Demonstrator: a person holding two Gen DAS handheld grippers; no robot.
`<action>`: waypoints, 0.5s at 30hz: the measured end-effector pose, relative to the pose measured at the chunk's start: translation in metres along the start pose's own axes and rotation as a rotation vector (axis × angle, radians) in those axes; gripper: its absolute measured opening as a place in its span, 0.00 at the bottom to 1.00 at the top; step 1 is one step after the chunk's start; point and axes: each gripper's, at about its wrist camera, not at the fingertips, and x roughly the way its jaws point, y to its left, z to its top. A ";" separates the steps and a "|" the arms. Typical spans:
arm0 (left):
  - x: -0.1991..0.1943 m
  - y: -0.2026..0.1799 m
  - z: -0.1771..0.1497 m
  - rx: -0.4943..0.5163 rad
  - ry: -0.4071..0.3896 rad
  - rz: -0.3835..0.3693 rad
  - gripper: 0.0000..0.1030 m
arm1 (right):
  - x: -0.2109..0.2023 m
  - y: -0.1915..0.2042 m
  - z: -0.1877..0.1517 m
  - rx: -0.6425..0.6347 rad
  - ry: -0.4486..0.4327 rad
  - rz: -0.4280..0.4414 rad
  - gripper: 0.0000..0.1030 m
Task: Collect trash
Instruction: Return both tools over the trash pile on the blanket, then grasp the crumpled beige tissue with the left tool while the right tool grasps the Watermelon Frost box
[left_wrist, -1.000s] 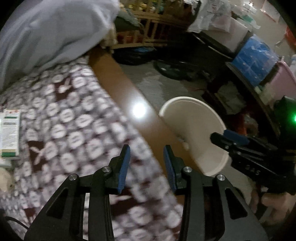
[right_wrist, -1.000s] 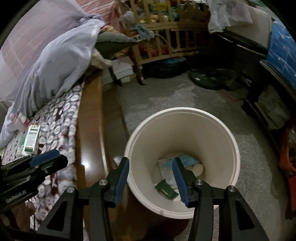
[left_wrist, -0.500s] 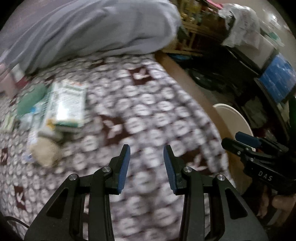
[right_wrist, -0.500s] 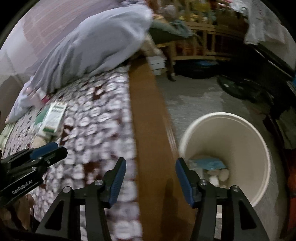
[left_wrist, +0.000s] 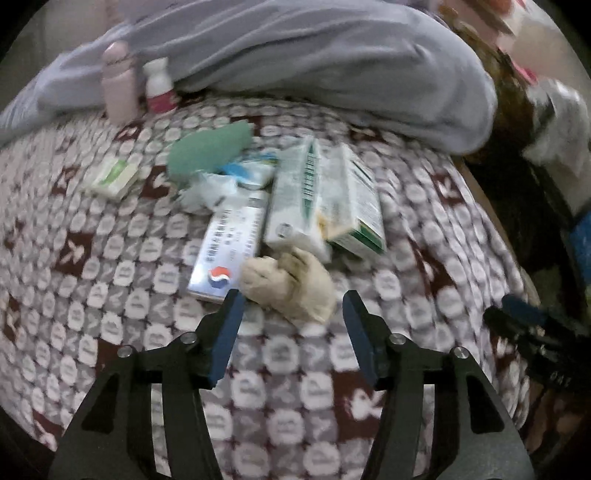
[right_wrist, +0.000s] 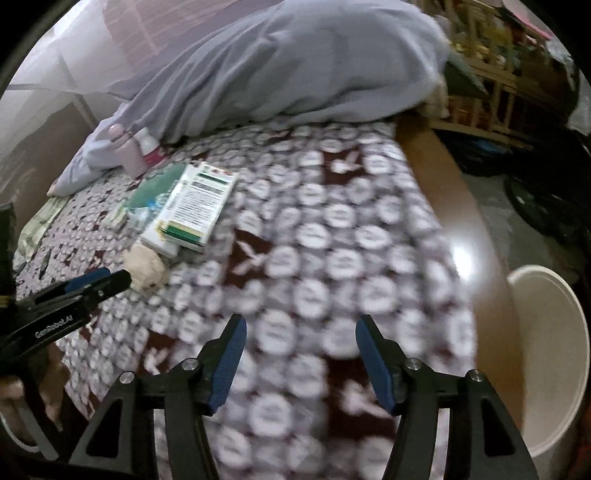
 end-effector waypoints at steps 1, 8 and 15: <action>0.003 0.002 0.002 -0.009 0.002 -0.002 0.54 | 0.005 0.006 0.005 -0.004 0.002 0.016 0.58; 0.030 0.001 0.002 0.015 0.060 0.004 0.55 | 0.046 0.048 0.055 -0.029 0.022 0.094 0.59; 0.036 0.009 0.004 0.007 0.053 -0.024 0.55 | 0.103 0.073 0.097 -0.012 0.070 0.139 0.60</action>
